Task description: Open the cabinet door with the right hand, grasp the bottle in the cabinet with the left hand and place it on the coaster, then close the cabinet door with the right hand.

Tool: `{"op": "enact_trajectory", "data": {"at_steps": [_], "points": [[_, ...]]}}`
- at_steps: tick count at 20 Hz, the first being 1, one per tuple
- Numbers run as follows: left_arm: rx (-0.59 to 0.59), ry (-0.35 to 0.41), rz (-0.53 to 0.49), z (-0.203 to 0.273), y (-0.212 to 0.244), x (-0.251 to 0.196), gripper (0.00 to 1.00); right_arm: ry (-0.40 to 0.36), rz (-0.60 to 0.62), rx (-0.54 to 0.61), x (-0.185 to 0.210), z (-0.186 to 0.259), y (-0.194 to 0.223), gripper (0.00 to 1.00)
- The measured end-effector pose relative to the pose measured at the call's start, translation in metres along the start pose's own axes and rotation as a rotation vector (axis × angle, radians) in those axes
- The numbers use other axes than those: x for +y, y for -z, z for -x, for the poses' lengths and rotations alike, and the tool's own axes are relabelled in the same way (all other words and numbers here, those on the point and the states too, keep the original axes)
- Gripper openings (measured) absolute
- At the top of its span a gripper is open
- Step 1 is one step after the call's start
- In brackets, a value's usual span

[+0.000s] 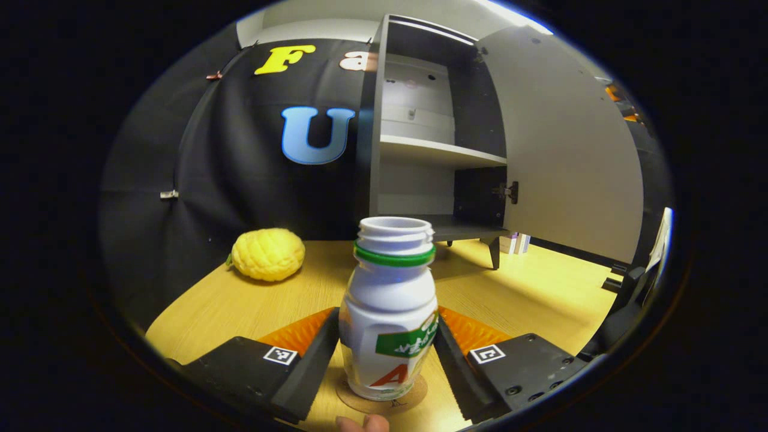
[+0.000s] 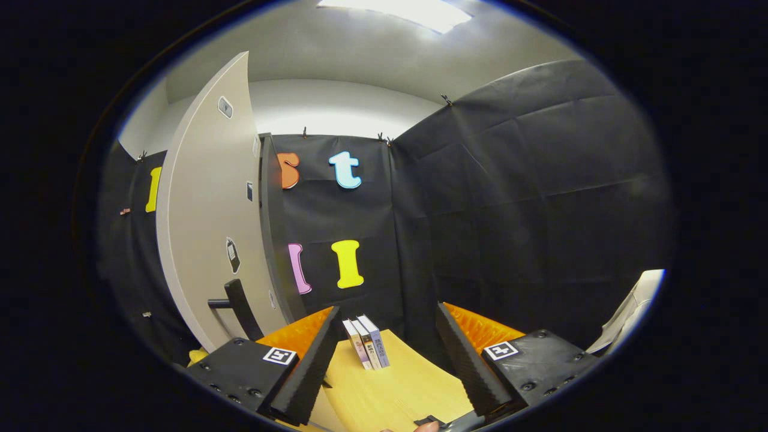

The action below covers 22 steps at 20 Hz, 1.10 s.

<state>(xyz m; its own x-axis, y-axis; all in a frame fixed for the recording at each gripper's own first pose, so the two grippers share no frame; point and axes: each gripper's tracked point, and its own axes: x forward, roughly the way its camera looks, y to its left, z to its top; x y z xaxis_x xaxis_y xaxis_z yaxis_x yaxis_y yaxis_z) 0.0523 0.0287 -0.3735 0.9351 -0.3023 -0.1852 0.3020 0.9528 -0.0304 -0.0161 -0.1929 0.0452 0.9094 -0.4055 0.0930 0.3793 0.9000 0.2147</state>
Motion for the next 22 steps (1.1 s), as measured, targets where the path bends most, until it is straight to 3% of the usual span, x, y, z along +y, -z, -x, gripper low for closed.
{"op": "enact_trajectory", "data": {"at_steps": [7,13,16,19,22], "points": [[-0.032,-0.024,-0.034,0.01,-0.052,-0.008,0.95,-0.008,0.016,0.008,-0.006,-0.002,0.004,0.97],[-0.05,-0.084,-0.036,0.02,-0.122,-0.019,0.95,-0.096,0.025,0.042,0.002,-0.005,0.013,0.97],[-0.073,-0.131,0.027,0.039,-0.172,-0.029,0.95,-0.135,0.034,0.057,0.006,-0.008,0.017,0.97],[-0.102,-0.218,-0.017,0.058,-0.229,-0.026,0.95,-0.181,0.033,0.065,0.015,-0.012,0.015,0.98],[-0.135,-0.236,-0.007,0.074,-0.274,-0.03,0.95,-0.211,0.028,0.081,0.021,-0.013,0.02,0.97]]}}
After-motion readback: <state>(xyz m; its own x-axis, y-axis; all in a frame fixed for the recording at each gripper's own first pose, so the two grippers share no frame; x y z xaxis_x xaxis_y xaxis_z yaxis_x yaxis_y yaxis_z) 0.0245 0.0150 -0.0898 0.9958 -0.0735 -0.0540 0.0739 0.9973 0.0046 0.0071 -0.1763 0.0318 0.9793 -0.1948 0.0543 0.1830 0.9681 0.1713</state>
